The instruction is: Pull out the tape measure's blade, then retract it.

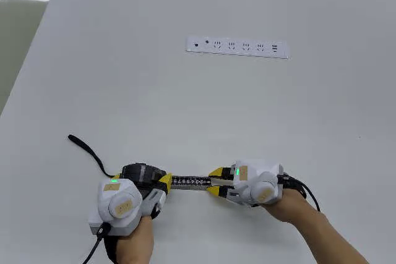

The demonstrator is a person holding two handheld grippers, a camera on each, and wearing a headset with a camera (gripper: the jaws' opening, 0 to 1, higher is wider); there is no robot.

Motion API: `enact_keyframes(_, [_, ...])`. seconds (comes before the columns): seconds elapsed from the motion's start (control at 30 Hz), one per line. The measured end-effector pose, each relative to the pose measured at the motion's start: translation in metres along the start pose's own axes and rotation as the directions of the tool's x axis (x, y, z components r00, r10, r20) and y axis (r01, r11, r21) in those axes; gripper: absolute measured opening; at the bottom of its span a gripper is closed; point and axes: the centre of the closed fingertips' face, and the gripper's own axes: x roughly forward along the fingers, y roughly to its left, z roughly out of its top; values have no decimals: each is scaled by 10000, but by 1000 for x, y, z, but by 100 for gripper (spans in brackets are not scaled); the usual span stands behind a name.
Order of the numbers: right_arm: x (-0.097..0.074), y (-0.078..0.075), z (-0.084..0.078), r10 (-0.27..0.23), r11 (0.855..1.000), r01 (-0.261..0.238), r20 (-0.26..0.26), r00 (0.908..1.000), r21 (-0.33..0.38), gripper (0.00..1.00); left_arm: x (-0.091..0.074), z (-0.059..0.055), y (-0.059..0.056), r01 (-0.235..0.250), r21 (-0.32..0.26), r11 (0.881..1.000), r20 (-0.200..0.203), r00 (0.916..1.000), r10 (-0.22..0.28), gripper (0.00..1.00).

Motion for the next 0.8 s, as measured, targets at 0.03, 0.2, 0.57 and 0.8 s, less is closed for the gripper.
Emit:
enact_keyframes(0.03, [1, 0, 0, 9, 10000, -9, 11, 10000, 3, 11, 0, 0, 0, 4, 0, 10000, -1, 10000, -4, 66])
enact_keyframes(0.2, [6, 1, 4, 35, 10000, -35, 66, 10000, -4, 11, 0, 0, 0, 15, -12, 10000, -6, 10000, -15, 66])
enact_keyframes(0.57, [17, 3, 14, 66, 10000, -65, 188, 9998, -76, 11, 0, 0, -1, 40, -57, 10000, -32, 10000, -40, 66])
enact_keyframes(0.8, [24, 4, 20, 96, 9999, -95, 264, 9996, -74, 11, 0, 0, -1, 49, -70, 10000, -49, 10000, -49, 66])
